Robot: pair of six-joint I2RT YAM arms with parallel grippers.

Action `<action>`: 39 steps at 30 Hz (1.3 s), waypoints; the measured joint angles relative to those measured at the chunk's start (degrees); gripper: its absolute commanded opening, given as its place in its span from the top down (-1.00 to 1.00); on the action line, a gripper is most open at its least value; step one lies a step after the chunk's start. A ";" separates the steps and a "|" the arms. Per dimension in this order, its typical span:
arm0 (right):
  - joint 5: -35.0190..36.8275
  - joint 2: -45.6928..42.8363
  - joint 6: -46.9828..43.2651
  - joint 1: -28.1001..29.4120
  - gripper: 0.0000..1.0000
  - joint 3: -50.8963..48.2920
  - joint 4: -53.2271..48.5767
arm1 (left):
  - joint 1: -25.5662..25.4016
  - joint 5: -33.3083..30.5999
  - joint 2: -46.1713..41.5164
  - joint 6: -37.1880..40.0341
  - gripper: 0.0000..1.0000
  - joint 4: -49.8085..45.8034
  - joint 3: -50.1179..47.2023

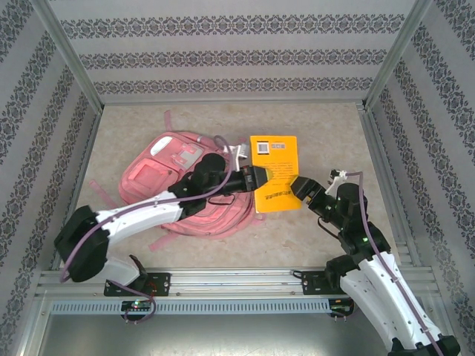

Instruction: Pack the student bag

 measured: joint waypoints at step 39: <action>5.70 24.26 21.40 22.56 -0.90 -5.44 51.30 | 1.51 -25.11 -14.05 -9.97 1.00 19.61 -15.91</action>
